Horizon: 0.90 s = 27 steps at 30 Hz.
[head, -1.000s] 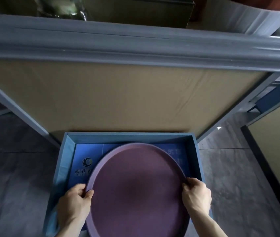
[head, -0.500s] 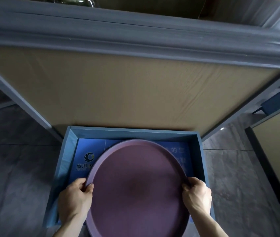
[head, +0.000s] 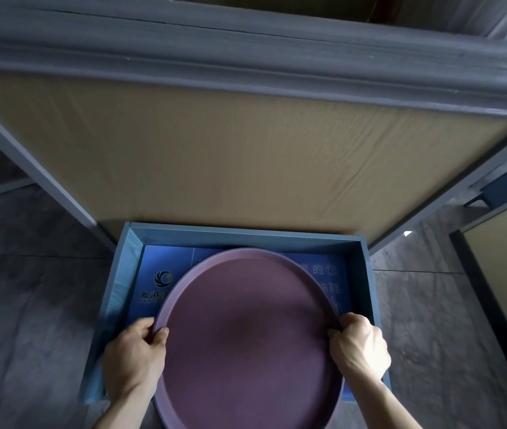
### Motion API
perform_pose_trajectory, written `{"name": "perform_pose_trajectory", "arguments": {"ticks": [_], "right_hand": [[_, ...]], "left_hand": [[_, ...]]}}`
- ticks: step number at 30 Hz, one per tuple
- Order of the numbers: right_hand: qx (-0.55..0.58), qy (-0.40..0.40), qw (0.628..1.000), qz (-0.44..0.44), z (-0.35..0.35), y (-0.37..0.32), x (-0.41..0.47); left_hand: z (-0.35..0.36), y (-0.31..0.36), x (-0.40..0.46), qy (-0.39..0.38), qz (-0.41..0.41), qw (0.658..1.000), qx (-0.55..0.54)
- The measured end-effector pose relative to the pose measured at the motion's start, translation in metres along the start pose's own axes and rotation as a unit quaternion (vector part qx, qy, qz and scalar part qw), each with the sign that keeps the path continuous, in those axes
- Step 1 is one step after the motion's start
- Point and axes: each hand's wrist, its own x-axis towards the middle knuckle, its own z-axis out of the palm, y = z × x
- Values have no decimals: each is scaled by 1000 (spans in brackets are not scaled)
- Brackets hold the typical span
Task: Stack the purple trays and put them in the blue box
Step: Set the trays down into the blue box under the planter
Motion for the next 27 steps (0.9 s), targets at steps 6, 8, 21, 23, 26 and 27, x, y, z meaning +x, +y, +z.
{"name": "perform_pose_trajectory", "arguments": {"ticks": [6,8,21,23,26,27], "right_hand": [[-2,-7,1000,-10,-2,-1,4],[-5,0,1000,-23,-1,1,3],[20,-2,999,-31,5,4,8],[10,5,999,-36,6,3,8],[8,11,999,-43,7,4,7],[8,10,999,-45,7,4,7]], "left_hand": [[-1,2,1,7,2,1000,-3],[-1,1,1,8,2,1000,-1],[5,7,15,6,-4,1000,-1],[6,7,14,12,1,1000,11],[5,5,13,8,4,1000,13],[5,4,13,2,2,1000,9]]}}
